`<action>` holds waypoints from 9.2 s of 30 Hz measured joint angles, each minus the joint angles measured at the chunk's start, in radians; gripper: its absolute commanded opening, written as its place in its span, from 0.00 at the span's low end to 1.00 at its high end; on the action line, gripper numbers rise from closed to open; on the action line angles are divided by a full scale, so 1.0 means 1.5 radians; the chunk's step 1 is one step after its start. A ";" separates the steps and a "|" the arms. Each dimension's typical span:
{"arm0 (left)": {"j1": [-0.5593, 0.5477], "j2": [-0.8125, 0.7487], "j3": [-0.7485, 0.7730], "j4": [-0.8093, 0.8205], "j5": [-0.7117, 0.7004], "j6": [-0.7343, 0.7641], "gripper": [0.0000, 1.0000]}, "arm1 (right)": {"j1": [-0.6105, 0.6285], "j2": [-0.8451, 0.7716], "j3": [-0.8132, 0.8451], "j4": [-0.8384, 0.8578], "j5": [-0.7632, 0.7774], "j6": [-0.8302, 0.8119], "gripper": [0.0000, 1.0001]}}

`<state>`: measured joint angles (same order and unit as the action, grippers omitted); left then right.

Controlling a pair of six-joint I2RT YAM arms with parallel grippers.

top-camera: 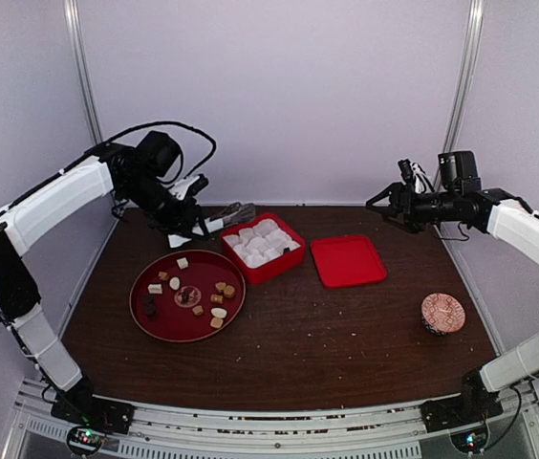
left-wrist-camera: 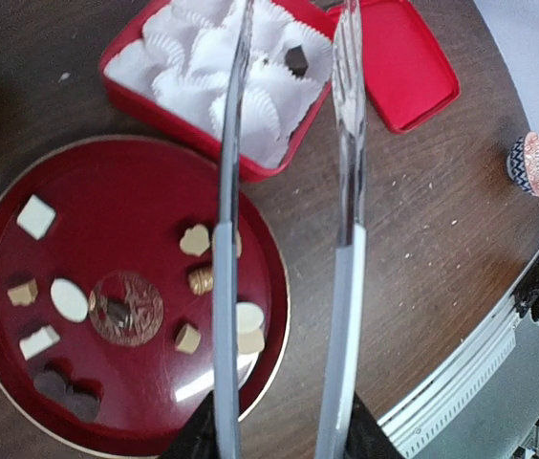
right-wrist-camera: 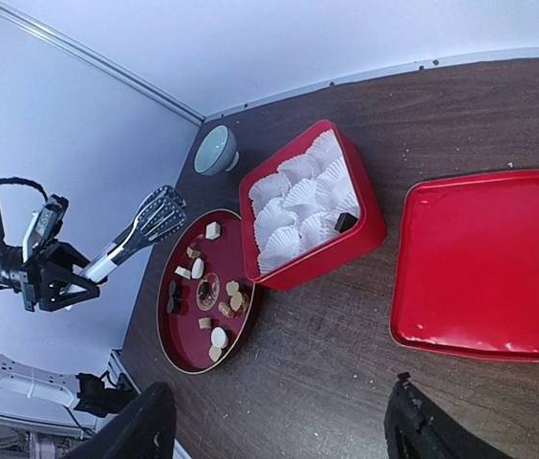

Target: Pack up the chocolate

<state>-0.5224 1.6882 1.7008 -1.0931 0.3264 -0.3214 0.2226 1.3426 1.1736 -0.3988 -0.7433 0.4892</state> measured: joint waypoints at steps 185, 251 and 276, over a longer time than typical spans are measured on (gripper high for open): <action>-0.001 0.232 0.158 -0.068 0.081 -0.119 0.37 | -0.081 -0.100 -0.029 -0.100 0.042 0.029 1.00; 0.129 -0.207 -0.375 -0.196 -0.138 -0.108 0.24 | -0.077 -0.084 -0.070 -0.015 -0.008 0.058 1.00; 0.078 -0.013 0.053 -0.182 -0.072 -0.076 0.09 | -0.074 -0.084 -0.070 -0.016 -0.005 0.063 1.00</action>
<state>-0.4061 1.6684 1.7809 -1.3659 0.2180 -0.4355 0.1120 1.2163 1.0687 -0.4221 -0.7502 0.5835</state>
